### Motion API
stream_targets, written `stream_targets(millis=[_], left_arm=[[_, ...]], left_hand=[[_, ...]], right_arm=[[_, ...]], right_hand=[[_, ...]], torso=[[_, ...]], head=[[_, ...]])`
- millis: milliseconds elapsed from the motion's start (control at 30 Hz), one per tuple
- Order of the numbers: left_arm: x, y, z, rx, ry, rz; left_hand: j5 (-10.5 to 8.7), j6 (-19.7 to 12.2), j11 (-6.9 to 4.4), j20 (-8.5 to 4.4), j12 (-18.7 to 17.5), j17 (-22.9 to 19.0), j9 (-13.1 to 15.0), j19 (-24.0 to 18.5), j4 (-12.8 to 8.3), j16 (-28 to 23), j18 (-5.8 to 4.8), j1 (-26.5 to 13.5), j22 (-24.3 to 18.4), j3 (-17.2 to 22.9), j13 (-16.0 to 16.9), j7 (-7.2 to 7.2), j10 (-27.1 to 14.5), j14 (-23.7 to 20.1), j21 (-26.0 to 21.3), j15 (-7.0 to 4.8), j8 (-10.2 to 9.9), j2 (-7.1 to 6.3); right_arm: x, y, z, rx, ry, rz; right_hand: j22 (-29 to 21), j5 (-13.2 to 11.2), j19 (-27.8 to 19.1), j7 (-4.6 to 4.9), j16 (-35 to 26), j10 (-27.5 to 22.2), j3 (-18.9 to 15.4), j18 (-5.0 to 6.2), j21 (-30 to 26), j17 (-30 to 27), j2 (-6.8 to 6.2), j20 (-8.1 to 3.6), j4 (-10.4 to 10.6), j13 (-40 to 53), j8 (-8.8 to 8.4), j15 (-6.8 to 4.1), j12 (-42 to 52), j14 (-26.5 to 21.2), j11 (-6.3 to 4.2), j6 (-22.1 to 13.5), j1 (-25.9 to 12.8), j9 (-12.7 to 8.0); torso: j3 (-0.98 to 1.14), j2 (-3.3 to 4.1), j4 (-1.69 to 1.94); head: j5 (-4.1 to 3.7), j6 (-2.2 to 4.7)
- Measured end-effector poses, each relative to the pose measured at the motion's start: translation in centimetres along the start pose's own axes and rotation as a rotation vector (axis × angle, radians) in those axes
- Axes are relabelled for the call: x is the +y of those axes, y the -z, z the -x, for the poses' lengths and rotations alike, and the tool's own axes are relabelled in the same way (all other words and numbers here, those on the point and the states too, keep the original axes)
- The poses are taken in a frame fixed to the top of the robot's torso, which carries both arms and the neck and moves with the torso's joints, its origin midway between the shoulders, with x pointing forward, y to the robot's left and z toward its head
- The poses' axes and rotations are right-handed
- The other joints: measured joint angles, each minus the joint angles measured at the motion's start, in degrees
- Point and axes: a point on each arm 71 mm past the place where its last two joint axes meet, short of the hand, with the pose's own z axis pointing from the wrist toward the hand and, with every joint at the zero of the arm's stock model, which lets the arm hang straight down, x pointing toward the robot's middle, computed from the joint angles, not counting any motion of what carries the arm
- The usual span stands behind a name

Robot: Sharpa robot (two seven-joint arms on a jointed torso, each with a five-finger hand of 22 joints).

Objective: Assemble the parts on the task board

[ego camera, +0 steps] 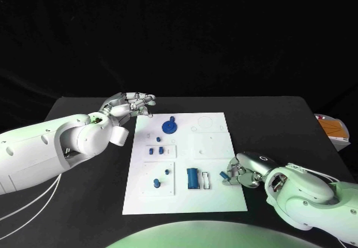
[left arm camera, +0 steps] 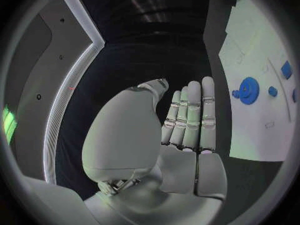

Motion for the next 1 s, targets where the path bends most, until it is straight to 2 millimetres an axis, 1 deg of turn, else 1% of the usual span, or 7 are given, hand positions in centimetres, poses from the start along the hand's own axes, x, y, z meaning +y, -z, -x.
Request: stream_targets(millis=[133,300,500,600,667,800,1000], left_arm=[[0.0,0.0,0.0,0.0,0.0,0.0],[0.0,0.0,0.0,0.001,-0.001,0.0],[0.0,0.0,0.0,0.001,-0.002,0.001],[0.0,0.0,0.0,0.002,-0.002,0.001],[0.0,0.0,-0.1,0.002,-0.003,0.001],[0.0,0.0,-0.1,0.003,-0.003,0.001],[0.0,0.0,-0.1,0.004,-0.004,0.001]], left_hand=[[0.0,0.0,0.0,0.0,0.0,0.0,0.0,0.0,0.0,0.0,-0.01,0.0,0.0,0.0,0.0,0.0,0.0,0.0,0.0,0.0,0.0,0.0],[0.0,0.0,0.0,0.0,0.0,0.0,-0.01,0.0,0.0,0.0,0.0,0.0,0.0,0.0,0.0,0.0,0.0,0.0,0.0,0.0,0.0,0.0],[0.0,0.0,0.0,0.0,-0.01,0.0,-0.01,0.0,0.0,0.0,-0.01,0.0,0.0,0.0,0.0,0.0,0.0,0.0,0.0,0.0,0.0,0.0],[0.0,0.0,0.0,0.0,-0.01,0.0,-0.01,0.0,0.0,0.0,-0.01,0.0,0.0,0.0,0.0,0.0,0.0,0.0,0.0,0.0,0.0,0.0],[0.0,0.0,0.0,0.0,-0.01,0.0,-0.02,0.0,0.0,0.0,0.0,0.0,0.0,0.0,0.0,0.0,0.0,0.0,0.0,0.0,0.0,0.0],[0.0,0.0,0.0,0.0,-0.01,0.0,-0.02,0.0,0.0,0.0,0.0,0.0,0.0,0.0,0.0,0.0,0.0,0.0,0.0,0.0,0.0,0.0],[0.0,0.0,0.0,0.0,-0.01,0.0,-0.02,0.0,0.0,0.0,0.0,0.0,0.0,0.0,0.0,0.0,0.0,0.0,0.0,0.0,0.0,0.0]], right_arm=[[0.2,0.2,-0.1,0.001,-0.006,0.002],[0.6,0.5,-0.1,0.003,-0.031,0.005],[1.0,0.6,0.4,0.003,-0.09,-0.002],[1.3,0.6,0.7,0.003,-0.131,-0.004],[1.5,0.5,0.9,0.005,-0.156,-0.005],[1.8,0.4,0.9,0.016,-0.205,-0.008],[2.3,0.1,0.7,0.033,-0.253,-0.009]], right_hand=[[0.0,1.05,0.0,0.26,0.0,0.18,1.04,0.0,0.21,0.01,-0.29,0.0,1.02,0.0,-0.4,0.0,-0.2,0.0,0.18,-0.27,0.29,-0.59],[-0.01,2.25,0.0,0.25,0.0,0.18,4.34,0.0,0.44,0.01,-0.29,0.0,3.25,0.04,-0.2,0.0,-0.36,0.0,0.18,-0.27,0.29,-9.67],[-0.01,3.91,0.0,0.22,0.0,0.55,20.79,-0.62,0.83,0.01,-0.29,0.01,5.73,0.29,-0.94,-0.11,-0.43,0.12,0.55,-0.25,0.29,-9.67],[-0.01,4.31,0.0,0.26,0.0,0.6,30.17,-0.62,0.83,0.0,-0.64,0.01,10.99,0.29,0.51,-0.2,-0.43,0.2,0.59,-0.2,0.5,-7.87],[-0.02,4.63,0.0,0.33,-0.01,0.83,40.81,-0.62,0.83,0.0,-2.73,0.01,4.81,-2.6,1.28,-0.43,-0.42,0.43,0.82,0.48,-1.37,-6.2],[-0.02,4.65,0.0,0.57,-0.01,1.34,45.28,-0.62,0.83,0.0,-7.38,0.01,2.42,-7.34,1.63,-0.99,-0.33,0.57,0.29,0.22,-4.67,-4.93],[-0.02,4.68,0.0,0.56,-0.01,1.55,47.25,-0.62,0.83,0.0,-8.85,0.01,0.48,-7.31,1.82,-1.07,0.27,0.29,0.07,0.18,-6.14,-4.46]], torso=[[-0.01,-0.01,0.0],[-0.02,-0.01,0.0],[-0.02,-0.01,0.0],[-0.02,-0.01,0.0],[-0.02,-0.01,-0.01],[-0.02,0.01,0.0],[-0.02,0.02,-0.01]], head=[[-0.03,0.08],[-0.12,0.2],[-0.13,0.26],[-0.18,0.26],[-0.19,0.26],[-0.11,0.26],[-0.04,0.16]])
